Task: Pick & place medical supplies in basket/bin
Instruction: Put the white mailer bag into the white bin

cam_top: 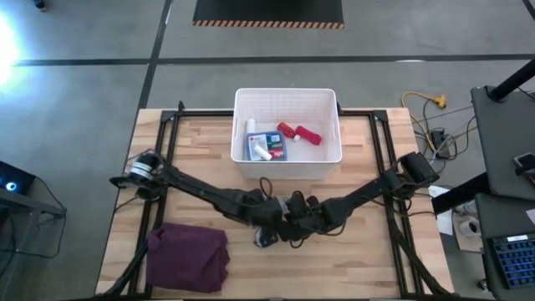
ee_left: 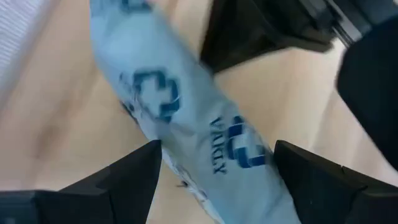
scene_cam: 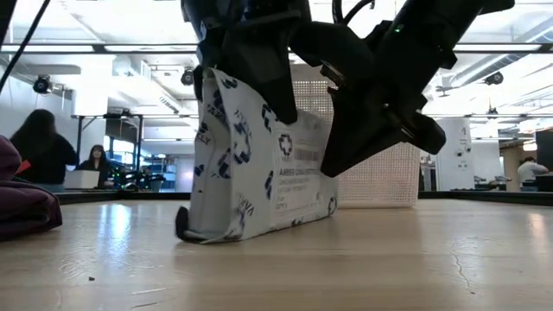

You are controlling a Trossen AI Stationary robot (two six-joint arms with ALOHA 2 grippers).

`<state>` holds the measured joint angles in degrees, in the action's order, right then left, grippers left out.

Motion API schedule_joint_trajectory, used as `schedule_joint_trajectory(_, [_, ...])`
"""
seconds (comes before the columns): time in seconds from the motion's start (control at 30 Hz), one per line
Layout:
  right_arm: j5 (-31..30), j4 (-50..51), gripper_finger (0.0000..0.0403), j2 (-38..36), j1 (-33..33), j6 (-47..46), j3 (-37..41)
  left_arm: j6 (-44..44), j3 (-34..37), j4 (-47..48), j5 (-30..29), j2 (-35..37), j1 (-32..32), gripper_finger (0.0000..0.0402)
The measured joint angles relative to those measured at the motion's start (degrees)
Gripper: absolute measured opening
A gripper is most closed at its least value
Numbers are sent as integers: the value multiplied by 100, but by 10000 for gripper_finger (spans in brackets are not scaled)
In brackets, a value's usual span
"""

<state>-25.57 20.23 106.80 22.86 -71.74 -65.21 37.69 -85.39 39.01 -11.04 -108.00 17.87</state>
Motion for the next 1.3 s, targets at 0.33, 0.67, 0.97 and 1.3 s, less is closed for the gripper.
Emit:
schedule_joint_trajectory(0.33, [-184,21,13,-5,-1,39,4,779,555,-129,1062,2,-228,263])
schedule_joint_trajectory(0.67, [-1021,280,13,-351,142,145,9,825,527,10,-167,645,36,147])
schedule_joint_trajectory(0.97, [-2350,2001,13,-1619,484,-207,11,-106,304,-889,-1951,2294,88,179])
schedule_joint_trajectory(1.3, [-2643,2463,13,-2432,313,-173,51,-768,501,-2481,-2035,3440,-1664,188])
